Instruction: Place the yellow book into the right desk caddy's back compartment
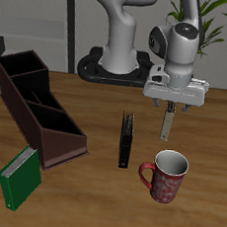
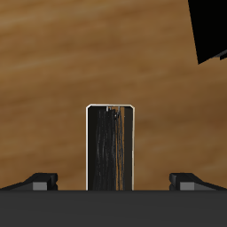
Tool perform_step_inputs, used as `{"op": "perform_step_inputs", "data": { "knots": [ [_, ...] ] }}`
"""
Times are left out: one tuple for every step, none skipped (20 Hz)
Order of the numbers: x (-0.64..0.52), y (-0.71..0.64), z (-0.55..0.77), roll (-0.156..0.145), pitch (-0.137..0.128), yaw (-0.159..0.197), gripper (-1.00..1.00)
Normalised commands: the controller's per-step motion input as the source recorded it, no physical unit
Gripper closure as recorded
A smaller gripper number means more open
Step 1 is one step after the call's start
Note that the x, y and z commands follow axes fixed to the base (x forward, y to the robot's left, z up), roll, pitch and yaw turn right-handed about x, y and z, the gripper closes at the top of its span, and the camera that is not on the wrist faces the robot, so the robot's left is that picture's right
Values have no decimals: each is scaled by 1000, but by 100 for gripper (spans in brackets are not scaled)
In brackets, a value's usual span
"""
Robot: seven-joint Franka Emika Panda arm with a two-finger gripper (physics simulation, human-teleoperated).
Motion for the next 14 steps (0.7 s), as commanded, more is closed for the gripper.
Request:
{"op": "perform_step_inputs", "data": {
  "knots": [
    [18,-37,-138,-19,19,22,-100],
    [-3,5,-91,13,-1,9,100],
    [6,-1,-125,57,32,6,100],
    [-11,-78,-80,-24,-7,-6,100],
    [27,-24,-159,4,28,-10,100],
    [56,-76,-174,27,29,1,100],
    [63,-23,-175,-13,41,-4,100],
    [85,-88,-91,3,3,26,100],
    [43,-46,-61,2,-1,12,100],
    [24,-24,-23,4,12,-1,100],
    [82,-98,-12,2,0,-5,100],
    [64,-46,77,6,-11,-4,100],
    [12,-64,140,5,-24,-8,100],
    [15,21,185,44,-29,25,100]
  ]
}}
